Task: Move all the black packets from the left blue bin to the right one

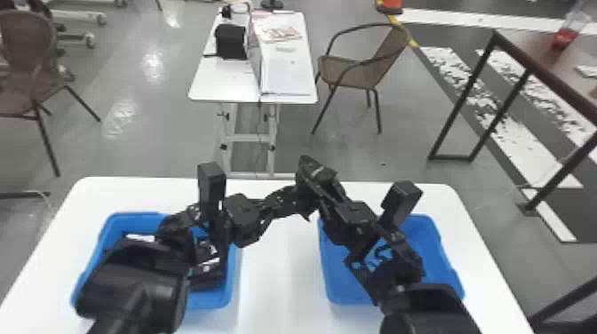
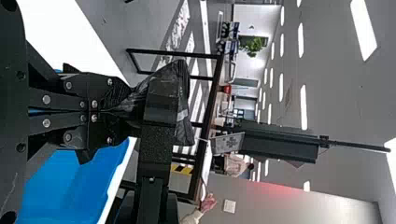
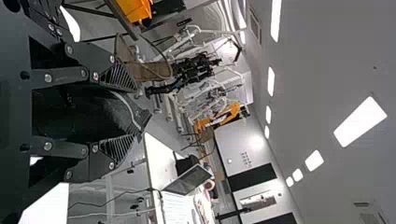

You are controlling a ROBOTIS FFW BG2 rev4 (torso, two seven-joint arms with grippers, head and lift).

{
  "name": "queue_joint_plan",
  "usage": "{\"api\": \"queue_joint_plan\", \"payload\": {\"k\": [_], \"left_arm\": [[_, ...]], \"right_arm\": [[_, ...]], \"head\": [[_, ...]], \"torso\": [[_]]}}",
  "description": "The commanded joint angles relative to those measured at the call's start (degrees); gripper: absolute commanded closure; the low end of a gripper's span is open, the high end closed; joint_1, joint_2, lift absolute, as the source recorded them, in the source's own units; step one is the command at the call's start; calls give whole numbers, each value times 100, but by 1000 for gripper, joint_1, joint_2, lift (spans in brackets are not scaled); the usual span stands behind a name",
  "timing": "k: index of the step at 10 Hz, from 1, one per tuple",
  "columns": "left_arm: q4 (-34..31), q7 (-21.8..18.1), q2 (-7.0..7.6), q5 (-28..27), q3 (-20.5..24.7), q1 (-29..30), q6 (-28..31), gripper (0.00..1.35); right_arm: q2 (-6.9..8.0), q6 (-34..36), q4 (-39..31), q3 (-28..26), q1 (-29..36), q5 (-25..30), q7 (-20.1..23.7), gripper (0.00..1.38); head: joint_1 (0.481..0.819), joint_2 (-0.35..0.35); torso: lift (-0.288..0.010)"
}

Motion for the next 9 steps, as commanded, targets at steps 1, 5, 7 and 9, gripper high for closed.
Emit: {"api": "queue_joint_plan", "payload": {"k": [1, 5, 7, 9], "left_arm": [[3, 9, -8, 16, 22, 13, -18, 1199], [-14, 167, -88, 103, 312, 207, 158, 202], [-269, 185, -70, 77, 760, 506, 175, 128], [-955, 510, -70, 86, 1270, 1050, 351, -2]], "right_arm": [[50, -180, 114, 2, 37, -172, 4, 1277], [59, -347, 325, -86, 72, -523, -13, 1277], [59, -355, 624, -525, 63, -462, -13, 1277], [6, -355, 1301, -1105, 37, -523, -13, 1271]], "head": [[695, -125], [695, -119], [695, -121], [695, -132]], "torso": [[0], [0], [0], [0]]}}
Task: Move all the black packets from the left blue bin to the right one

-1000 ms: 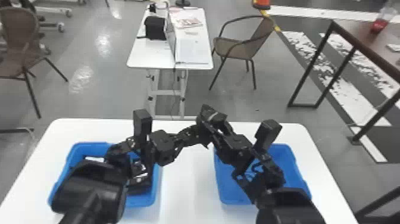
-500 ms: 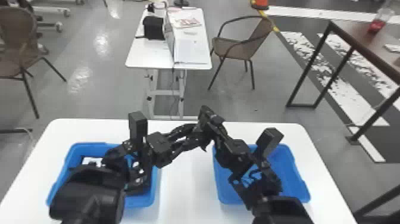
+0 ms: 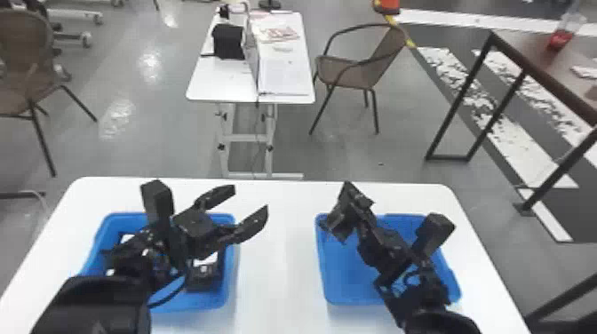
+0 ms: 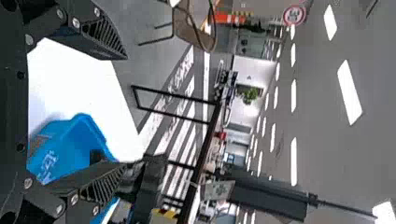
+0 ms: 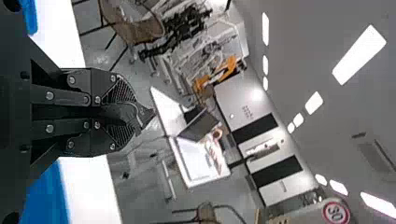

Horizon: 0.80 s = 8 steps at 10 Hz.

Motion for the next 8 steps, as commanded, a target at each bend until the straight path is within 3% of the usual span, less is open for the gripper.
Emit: {"api": "queue_joint_plan", "payload": {"k": [1, 4, 5, 6, 7, 8], "left_arm": [[-641, 227, -9, 25, 403, 508, 121, -2], [-1125, 280, 18, 175, 922, 983, 200, 27], [-1142, 280, 18, 184, 948, 1009, 288, 94], [-1125, 280, -44, 219, 1001, 1053, 341, 128], [-1142, 297, -167, 245, 1133, 1132, 358, 133], [-1142, 376, -182, 175, 1282, 1212, 543, 133]], "right_arm": [[-82, 0, 565, -378, -64, -78, 9, 1265], [-363, -79, 1734, -650, -574, 10, 0, 1239], [-443, 9, 2050, -703, -706, -174, 0, 947], [-425, -18, 1954, -756, -671, -245, -52, 309], [-363, -211, 1681, -764, -539, -332, -70, -1], [-258, -405, 1163, -773, -310, -332, -149, 99]], "head": [[695, -136], [695, -140], [695, -145], [695, -149], [695, -160], [695, -163]], "torso": [[0], [0], [0], [0], [0], [0]]}}
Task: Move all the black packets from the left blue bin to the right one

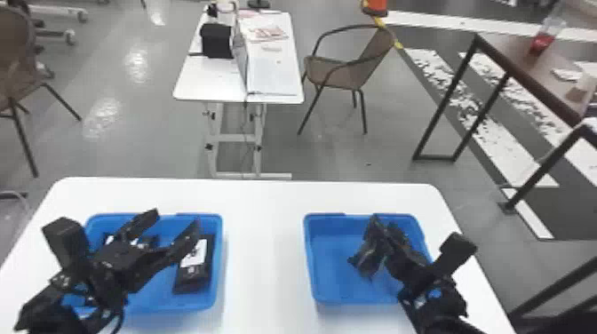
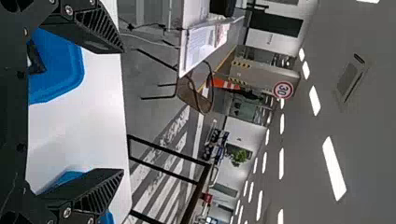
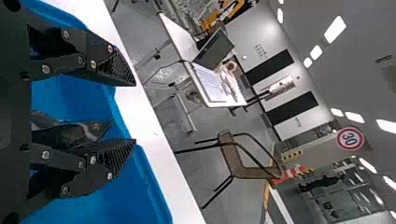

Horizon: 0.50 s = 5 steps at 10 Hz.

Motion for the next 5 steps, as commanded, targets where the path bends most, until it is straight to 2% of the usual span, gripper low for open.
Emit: {"api": "queue_joint_plan", "payload": {"k": [1, 2, 3, 4, 5], "left_arm": [[-1, 166, -39, -24, 237, 134, 379, 134], [-1, 359, -39, 11, 298, 160, 792, 134], [17, 438, -39, 47, 316, 116, 1495, 134], [-1, 500, -39, 55, 298, 152, 1530, 134], [-53, 922, -39, 99, 184, 222, 1565, 134]], "right_arm": [[176, -244, -897, -7, 416, -11, -149, 214], [290, -297, -1372, 1, 644, -152, -166, 288], [343, -306, -1767, 37, 811, -266, -166, 323], [334, -306, -2022, 168, 873, -407, -158, 329], [334, -306, -2163, 248, 943, -591, -96, 329]], "head": [[695, -154], [695, -135], [695, -126], [695, -112], [695, -105]], "torso": [[0], [0], [0], [0], [0]]}}
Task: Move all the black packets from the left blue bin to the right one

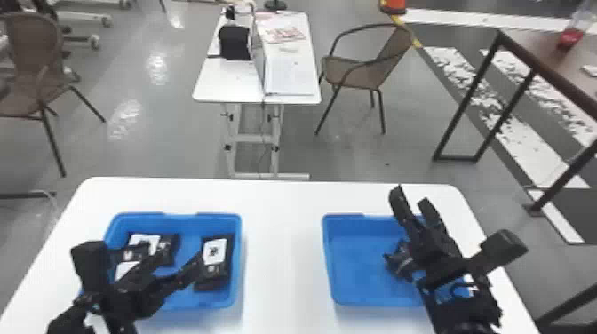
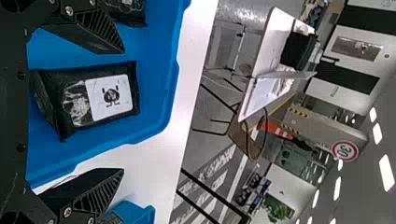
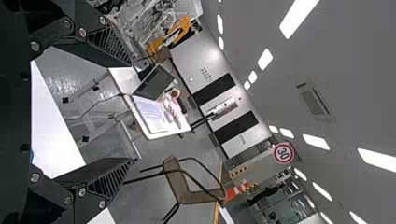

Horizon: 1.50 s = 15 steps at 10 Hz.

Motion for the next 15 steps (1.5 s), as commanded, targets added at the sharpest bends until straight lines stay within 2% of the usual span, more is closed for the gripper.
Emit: {"api": "queue_joint_plan", "payload": {"k": [1, 4, 7, 8, 10, 11, 13, 15], "left_arm": [[-185, 554, -23, 44, -114, 138, 143, 131], [-476, 1846, -23, -26, -166, 287, 565, 136], [-467, 2637, -23, -132, 36, 155, 987, 136], [-396, 2796, 18, -211, 53, 23, 1084, 136], [34, 2822, 185, -264, 18, -346, 1119, 150], [210, 2848, 220, -299, -17, -478, 1163, 165], [579, 2848, 202, -369, -17, -750, 1215, 183], [632, 2971, 185, -580, -61, -856, 1435, 236]], "right_arm": [[0, 0, -146, 115, 73, -230, 93, 331], [-26, 44, -172, 265, 91, -379, 172, 331], [-26, 220, -172, 273, 100, -423, 331, 331], [-26, 255, -154, 282, 91, -449, 357, 331], [-44, 290, -119, 282, 91, -485, 419, 331], [-35, 299, -119, 273, 91, -511, 445, 331], [-35, 299, -102, 282, 100, -555, 489, 331], [-44, 299, -84, 273, 91, -599, 506, 331]], "head": [[695, -89], [695, -39], [695, 31], [695, 42], [695, 70], [695, 74], [695, 81], [695, 79]], "torso": [[0], [0], [0], [0], [0], [0], [0], [0]]}}
